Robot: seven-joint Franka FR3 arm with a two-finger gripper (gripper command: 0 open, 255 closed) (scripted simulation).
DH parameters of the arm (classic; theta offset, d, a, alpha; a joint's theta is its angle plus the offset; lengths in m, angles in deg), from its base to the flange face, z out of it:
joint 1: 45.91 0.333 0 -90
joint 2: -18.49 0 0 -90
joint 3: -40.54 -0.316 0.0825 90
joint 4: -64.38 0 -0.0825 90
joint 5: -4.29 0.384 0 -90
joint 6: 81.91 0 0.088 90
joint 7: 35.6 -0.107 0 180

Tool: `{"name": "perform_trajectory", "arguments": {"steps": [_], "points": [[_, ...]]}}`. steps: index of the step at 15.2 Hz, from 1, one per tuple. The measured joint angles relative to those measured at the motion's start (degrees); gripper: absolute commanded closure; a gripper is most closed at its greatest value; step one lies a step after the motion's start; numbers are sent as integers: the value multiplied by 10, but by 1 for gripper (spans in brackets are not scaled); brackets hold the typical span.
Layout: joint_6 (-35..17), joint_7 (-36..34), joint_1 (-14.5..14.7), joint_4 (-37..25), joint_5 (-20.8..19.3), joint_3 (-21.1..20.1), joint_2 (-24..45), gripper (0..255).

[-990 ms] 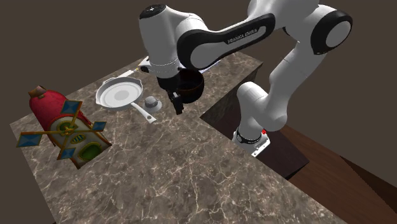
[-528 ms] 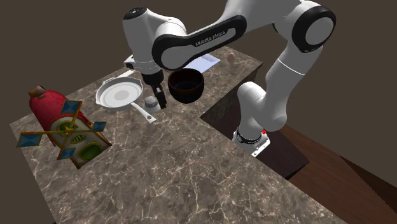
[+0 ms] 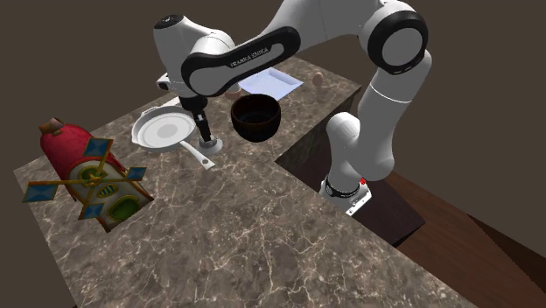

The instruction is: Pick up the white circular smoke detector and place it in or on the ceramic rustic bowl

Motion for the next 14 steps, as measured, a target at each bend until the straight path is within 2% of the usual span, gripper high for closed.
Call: {"name": "perform_trajectory", "arguments": {"steps": [6,12,13,14], "points": [[-48,7,-1,31,4,7,17,0],[-53,7,-1,35,5,8,19,0],[-53,7,-1,35,5,8,19,255],[-53,7,-1,35,5,8,19,255]]}}
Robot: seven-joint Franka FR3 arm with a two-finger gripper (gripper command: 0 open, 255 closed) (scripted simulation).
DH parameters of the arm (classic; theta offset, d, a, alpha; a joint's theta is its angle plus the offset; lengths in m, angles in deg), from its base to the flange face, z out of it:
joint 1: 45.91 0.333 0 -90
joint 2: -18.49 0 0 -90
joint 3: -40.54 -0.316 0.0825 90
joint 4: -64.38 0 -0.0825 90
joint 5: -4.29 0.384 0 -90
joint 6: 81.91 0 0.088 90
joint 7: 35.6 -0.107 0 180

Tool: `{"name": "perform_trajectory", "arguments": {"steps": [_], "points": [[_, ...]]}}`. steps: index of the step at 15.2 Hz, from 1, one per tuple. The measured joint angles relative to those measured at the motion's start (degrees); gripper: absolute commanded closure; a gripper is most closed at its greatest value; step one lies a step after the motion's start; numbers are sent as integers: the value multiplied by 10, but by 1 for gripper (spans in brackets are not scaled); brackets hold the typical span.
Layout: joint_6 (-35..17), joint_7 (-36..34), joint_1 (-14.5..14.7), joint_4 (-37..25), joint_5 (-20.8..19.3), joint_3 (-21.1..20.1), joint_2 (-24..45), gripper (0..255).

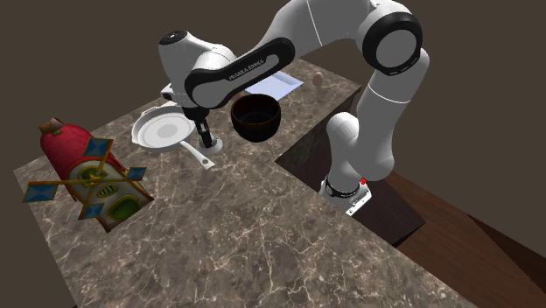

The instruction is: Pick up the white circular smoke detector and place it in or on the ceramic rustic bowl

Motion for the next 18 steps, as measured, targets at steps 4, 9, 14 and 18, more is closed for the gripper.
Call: {"name": "perform_trajectory", "arguments": {"steps": [4,9,14,18], "points": [[0,0,0,0,0,0,0,255],[0,0,0,0,0,0,0,255],[31,-1,0,-25,-1,-3,-7,255],[63,-3,1,-49,-3,-6,-15,255]]}}
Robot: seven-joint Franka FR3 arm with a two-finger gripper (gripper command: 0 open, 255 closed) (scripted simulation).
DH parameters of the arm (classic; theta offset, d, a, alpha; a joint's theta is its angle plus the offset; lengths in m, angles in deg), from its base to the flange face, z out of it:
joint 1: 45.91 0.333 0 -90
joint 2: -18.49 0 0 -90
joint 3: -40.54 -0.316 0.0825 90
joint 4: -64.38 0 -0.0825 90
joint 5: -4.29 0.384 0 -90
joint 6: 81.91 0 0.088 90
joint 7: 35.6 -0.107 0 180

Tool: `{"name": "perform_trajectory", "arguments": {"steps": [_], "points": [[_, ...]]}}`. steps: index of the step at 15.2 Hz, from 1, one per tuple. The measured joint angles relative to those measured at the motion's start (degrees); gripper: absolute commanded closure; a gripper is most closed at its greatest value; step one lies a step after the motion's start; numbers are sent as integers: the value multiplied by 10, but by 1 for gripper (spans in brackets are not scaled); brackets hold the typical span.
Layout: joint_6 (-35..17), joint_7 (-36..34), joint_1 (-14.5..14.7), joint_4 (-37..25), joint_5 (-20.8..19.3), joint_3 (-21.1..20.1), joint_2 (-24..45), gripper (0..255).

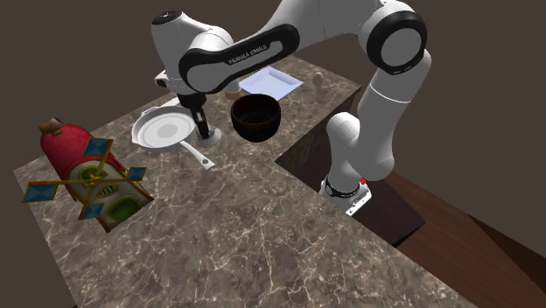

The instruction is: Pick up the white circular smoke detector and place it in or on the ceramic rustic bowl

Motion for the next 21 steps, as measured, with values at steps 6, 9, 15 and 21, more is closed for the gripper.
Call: {"name": "perform_trajectory", "arguments": {"steps": [6,9,15,21], "points": [[45,-3,2,-38,-1,-5,-8,255],[67,-1,2,-60,0,-6,-8,255],[115,0,4,-109,2,-9,-7,255],[159,4,5,-156,4,-10,-3,255]]}}
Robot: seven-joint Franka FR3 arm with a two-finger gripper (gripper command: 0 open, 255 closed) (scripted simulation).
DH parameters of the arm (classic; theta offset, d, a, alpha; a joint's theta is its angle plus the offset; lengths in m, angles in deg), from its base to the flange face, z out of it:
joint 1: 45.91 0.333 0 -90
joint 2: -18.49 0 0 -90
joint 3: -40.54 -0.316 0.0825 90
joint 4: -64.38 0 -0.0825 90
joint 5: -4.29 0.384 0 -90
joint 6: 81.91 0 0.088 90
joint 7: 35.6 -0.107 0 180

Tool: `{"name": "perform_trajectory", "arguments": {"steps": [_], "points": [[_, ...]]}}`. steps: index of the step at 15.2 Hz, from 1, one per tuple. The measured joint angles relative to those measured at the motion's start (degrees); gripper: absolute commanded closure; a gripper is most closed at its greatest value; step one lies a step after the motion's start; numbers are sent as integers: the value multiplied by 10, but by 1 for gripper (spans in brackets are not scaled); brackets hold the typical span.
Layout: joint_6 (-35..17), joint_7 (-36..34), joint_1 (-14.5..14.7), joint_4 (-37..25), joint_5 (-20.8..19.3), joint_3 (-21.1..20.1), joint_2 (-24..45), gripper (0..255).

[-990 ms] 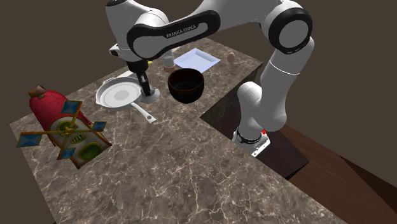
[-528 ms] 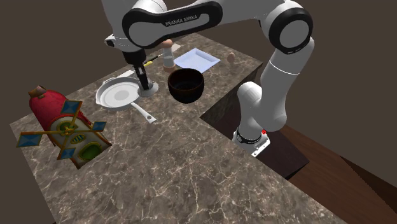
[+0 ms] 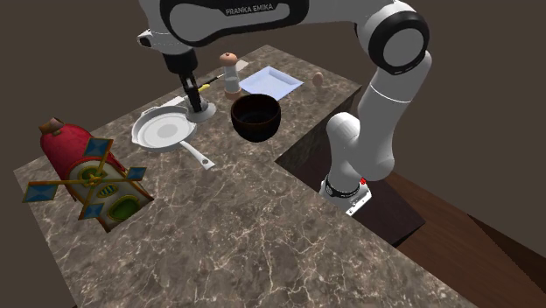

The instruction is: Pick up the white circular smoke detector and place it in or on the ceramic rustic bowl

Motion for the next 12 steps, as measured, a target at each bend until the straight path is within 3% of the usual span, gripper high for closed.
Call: {"name": "perform_trajectory", "arguments": {"steps": [6,12], "points": [[49,5,2,-61,6,1,14,255],[73,4,-15,12,-36,-10,-92,255]]}}
